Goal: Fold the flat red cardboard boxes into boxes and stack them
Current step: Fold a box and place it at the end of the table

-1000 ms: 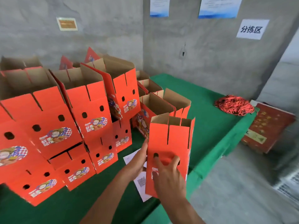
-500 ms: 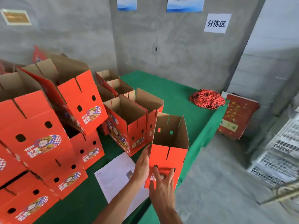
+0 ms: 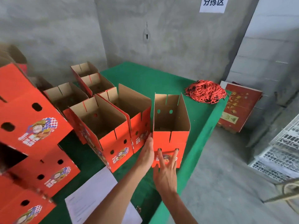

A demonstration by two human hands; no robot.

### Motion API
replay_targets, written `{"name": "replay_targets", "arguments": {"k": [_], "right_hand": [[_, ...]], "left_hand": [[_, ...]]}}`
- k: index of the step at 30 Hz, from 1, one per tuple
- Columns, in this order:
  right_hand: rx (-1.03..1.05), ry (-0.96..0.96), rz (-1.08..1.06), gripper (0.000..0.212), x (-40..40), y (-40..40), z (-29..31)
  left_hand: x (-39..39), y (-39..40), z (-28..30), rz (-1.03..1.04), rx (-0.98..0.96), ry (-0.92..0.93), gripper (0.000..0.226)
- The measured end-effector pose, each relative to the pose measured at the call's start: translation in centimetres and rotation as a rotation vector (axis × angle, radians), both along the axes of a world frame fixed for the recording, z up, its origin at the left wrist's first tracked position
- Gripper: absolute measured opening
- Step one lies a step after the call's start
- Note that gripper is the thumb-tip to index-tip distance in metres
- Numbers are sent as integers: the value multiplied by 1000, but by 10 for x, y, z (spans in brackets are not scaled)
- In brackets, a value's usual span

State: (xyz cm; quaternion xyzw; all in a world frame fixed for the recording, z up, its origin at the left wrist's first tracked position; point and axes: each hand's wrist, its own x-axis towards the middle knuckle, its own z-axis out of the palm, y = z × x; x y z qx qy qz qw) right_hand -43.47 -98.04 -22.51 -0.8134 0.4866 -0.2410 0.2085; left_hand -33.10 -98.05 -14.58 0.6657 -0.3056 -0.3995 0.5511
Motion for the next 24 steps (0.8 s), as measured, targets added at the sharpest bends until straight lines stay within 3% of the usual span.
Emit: {"name": "replay_targets", "arguments": {"k": [3,7,12,15,21,24], "right_hand": [[-125,38,29,72,10,-51,-11],[64,182,57,80,33,-127,-8],[123,299,206,90,61,-216,21],[104,322,215,85,80,-254,48],[135,316,99,70,88,-227,61],[56,24,-59,43,81,-174,65]], "left_hand": [[9,-18,-14,-44,19,-138,47],[20,6,-62,-71,107,-278,52],[44,60,-110,-92,284,-400,71],[73,84,-117,-64,368,-451,69],[101,115,-98,-42,379,-500,61],[104,134,-75,37,353,-486,43]]}}
